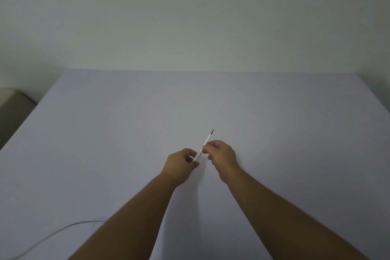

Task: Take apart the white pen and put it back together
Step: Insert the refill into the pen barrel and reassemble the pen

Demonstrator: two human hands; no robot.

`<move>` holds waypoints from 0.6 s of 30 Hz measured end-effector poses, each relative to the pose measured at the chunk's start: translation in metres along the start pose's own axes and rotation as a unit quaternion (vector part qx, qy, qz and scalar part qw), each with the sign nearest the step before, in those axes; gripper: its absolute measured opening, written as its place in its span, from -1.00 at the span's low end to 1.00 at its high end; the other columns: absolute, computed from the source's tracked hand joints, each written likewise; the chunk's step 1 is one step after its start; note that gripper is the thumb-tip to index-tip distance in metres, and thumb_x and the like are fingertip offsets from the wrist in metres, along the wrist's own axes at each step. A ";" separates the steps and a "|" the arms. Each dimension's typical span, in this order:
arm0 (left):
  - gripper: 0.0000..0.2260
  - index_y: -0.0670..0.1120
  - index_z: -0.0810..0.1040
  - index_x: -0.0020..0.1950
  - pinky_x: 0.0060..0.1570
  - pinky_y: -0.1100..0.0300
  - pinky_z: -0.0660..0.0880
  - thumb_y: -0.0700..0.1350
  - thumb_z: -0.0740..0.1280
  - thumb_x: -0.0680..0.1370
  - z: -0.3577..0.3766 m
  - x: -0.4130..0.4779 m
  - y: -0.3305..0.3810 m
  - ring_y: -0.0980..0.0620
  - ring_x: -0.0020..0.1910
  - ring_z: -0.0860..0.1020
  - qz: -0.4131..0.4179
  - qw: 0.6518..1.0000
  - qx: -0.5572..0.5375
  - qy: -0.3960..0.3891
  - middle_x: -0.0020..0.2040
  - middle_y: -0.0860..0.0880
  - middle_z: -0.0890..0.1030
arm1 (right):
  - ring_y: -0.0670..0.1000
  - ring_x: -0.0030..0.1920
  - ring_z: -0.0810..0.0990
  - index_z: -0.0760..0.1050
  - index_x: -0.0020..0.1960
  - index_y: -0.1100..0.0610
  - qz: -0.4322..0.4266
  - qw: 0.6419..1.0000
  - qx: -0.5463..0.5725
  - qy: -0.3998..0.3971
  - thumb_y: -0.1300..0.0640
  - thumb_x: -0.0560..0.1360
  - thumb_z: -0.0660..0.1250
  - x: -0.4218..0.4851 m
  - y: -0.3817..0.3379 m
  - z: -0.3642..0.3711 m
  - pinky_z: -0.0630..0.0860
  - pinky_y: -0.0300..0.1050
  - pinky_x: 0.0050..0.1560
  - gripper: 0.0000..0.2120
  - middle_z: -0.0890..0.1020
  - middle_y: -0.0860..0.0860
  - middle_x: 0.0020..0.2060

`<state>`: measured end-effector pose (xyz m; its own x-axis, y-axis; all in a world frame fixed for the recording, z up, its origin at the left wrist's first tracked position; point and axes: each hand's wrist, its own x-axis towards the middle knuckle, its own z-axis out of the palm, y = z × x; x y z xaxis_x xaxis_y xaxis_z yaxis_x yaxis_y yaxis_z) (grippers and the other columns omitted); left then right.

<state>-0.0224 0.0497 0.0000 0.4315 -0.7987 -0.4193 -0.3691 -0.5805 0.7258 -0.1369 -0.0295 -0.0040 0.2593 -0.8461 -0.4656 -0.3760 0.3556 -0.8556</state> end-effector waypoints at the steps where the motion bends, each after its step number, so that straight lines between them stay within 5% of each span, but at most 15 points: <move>1: -0.84 -0.03 0.58 0.05 -0.37 0.28 0.43 -0.08 0.39 0.48 0.000 -0.001 0.001 0.04 -0.30 0.51 0.002 1.000 -0.004 -0.001 -0.11 -0.02 0.59 | -0.03 -0.28 0.50 0.54 -0.34 -0.01 0.006 1.000 -0.003 -0.008 0.06 0.36 0.35 -0.001 -0.001 -0.001 0.47 -0.04 -0.14 -0.90 0.65 -0.01 -0.26; 7: -0.85 -0.01 0.59 0.04 -0.40 0.33 0.36 -0.10 0.39 0.47 0.001 -0.002 0.004 0.13 -0.31 0.46 0.018 1.000 0.010 -0.008 -0.12 0.00 0.58 | -0.04 -0.36 0.44 0.49 -0.42 0.04 -0.004 0.998 0.043 0.050 0.02 0.37 0.34 0.003 -0.011 -0.015 0.38 -0.11 -0.24 -0.78 0.53 -0.08 -0.43; 12: -0.85 -0.03 0.58 0.04 -0.33 0.35 0.36 -0.12 0.37 0.48 0.007 -0.002 0.009 0.10 -0.23 0.47 0.037 0.999 0.017 -0.004 -0.10 0.03 0.56 | -0.06 -0.35 0.48 0.55 -0.37 0.02 -0.034 0.999 -0.017 -0.025 0.07 0.39 0.39 0.000 -0.007 -0.021 0.40 -0.17 -0.26 -0.83 0.58 -0.07 -0.41; 15: -0.86 -0.05 0.56 0.05 -0.17 0.20 0.47 -0.14 0.35 0.49 0.010 -0.002 0.013 0.03 -0.19 0.49 0.047 0.999 0.014 -0.008 -0.08 0.04 0.56 | -0.08 -0.34 0.51 0.59 -0.31 0.01 -0.025 0.998 -0.024 -0.053 0.00 0.38 0.42 0.002 -0.006 -0.028 0.40 -0.19 -0.27 -0.87 0.62 -0.07 -0.34; 18: -0.78 0.00 0.51 0.12 -0.17 0.08 0.54 -0.16 0.33 0.49 0.010 0.000 0.014 -0.03 -0.23 0.51 0.037 0.999 -0.015 -0.017 -0.10 0.02 0.54 | -0.03 -0.30 0.50 0.61 -0.19 0.06 -0.009 1.000 0.020 0.003 0.01 0.42 0.39 0.013 -0.006 -0.045 0.41 -0.15 -0.24 -0.88 0.62 -0.07 -0.30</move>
<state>-0.0361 0.0400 0.0048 0.3751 -0.8446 -0.3821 -0.3735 -0.5149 0.7716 -0.1716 -0.0605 0.0053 0.2602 -0.8549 -0.4489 -0.3360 0.3557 -0.8721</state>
